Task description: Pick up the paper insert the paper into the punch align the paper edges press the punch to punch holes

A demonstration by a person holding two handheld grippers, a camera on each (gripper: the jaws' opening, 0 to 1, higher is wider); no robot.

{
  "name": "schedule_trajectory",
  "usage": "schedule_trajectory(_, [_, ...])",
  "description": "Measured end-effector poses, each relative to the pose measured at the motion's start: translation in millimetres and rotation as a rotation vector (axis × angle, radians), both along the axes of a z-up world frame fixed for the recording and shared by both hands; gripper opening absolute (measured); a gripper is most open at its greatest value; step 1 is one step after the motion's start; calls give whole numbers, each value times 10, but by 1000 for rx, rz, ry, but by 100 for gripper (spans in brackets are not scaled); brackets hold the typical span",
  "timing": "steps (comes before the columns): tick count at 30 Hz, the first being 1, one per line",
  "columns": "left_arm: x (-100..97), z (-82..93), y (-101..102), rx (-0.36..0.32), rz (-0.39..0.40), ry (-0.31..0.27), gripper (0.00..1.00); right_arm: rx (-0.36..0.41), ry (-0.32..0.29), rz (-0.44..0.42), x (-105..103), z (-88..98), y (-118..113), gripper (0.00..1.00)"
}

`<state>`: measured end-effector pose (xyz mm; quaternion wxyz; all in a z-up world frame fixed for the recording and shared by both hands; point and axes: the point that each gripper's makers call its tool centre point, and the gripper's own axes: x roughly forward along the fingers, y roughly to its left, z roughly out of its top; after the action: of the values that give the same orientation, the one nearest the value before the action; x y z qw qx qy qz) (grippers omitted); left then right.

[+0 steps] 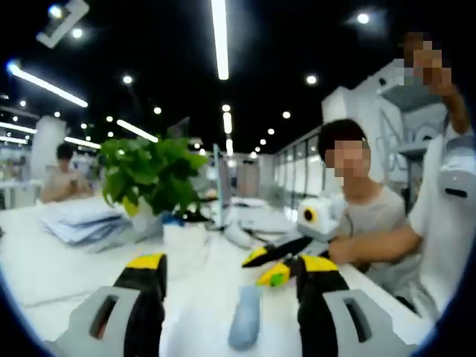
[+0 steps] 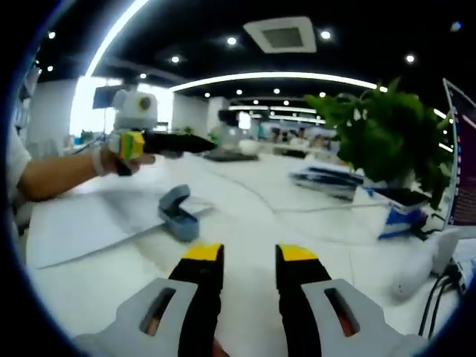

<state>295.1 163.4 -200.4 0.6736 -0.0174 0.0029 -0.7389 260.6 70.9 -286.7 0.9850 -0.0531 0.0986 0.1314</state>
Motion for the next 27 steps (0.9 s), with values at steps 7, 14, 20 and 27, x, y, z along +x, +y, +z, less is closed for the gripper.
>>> schedule_trajectory(7, [-107, -405, 799, 143, 57, -36, 81, 0, -4, 7, -13, 3, 47, 32])
schedule_trajectory(14, [-103, -739, 1247, 237, 100, -37, 81, -20, -4, 28, -33, -9, 121, 32])
schedule_trajectory(20, [-85, -909, 1275, 262, 84, -37, 82, -30, 15, 17, -38, -51, 129, 32])
schedule_trajectory(27, [-126, -1045, 1262, 310, 50, -69, 79, -16, 27, 82, -70, -73, 262, 32])
